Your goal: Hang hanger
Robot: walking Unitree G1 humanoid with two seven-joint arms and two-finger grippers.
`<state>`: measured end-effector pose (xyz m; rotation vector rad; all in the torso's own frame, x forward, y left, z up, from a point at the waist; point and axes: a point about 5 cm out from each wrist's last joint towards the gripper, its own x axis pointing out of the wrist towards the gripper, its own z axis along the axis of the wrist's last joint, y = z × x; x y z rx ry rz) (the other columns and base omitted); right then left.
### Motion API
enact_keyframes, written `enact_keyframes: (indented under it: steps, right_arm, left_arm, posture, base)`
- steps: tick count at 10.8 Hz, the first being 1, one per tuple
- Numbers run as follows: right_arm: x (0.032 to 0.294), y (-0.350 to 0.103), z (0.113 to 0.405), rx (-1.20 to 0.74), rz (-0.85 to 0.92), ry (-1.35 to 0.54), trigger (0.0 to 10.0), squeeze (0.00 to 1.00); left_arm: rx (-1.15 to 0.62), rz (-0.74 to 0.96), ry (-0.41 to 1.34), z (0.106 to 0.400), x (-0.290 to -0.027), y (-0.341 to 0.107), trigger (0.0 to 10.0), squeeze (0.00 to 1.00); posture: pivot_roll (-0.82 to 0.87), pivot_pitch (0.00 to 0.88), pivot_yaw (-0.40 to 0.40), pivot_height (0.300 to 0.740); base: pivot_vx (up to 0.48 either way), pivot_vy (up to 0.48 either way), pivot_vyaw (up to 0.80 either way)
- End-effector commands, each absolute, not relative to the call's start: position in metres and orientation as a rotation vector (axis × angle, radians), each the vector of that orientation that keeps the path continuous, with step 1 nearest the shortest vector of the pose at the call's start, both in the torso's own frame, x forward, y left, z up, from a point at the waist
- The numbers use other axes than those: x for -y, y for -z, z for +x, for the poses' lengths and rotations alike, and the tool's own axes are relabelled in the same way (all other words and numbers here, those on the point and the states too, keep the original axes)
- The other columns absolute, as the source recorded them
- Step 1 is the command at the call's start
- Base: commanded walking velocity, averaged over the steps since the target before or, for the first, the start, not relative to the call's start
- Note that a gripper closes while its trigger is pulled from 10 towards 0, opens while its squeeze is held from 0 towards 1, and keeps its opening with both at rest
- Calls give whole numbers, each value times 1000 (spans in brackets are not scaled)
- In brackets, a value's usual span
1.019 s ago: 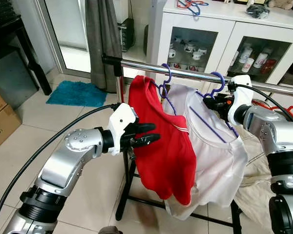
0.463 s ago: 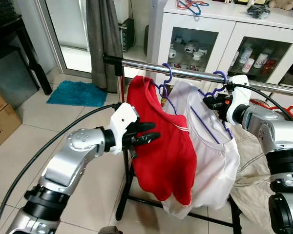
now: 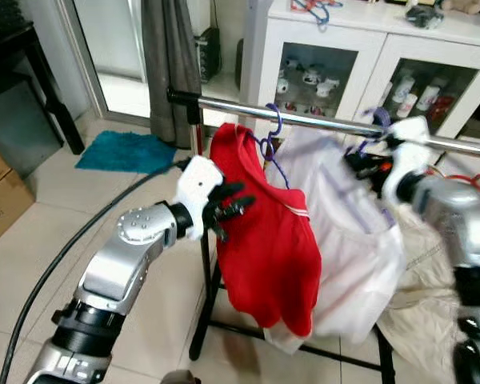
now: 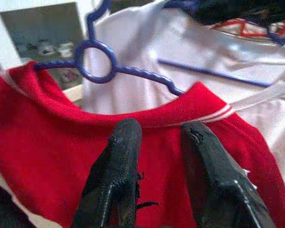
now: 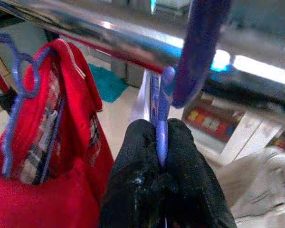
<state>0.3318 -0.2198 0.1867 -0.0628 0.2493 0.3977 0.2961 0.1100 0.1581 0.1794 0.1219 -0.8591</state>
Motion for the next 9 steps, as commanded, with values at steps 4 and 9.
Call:
enact_keyframes:
  steps: [4,9]
  right_arm:
    - [217,-197,304,-214,-128,-418,0,0]
    - [222,-193,290,-220,-138,-370,0,0]
  left_arm:
    - [-104,186,781,298,-114,-158,10000,0]
    - [-107,187,784,298,-112,-158,10000,0]
  posture:
    - [79,0,-57,740]
    - [73,0,-60,740]
  base:
    - [0,0,0]
    - [-61,0,0]
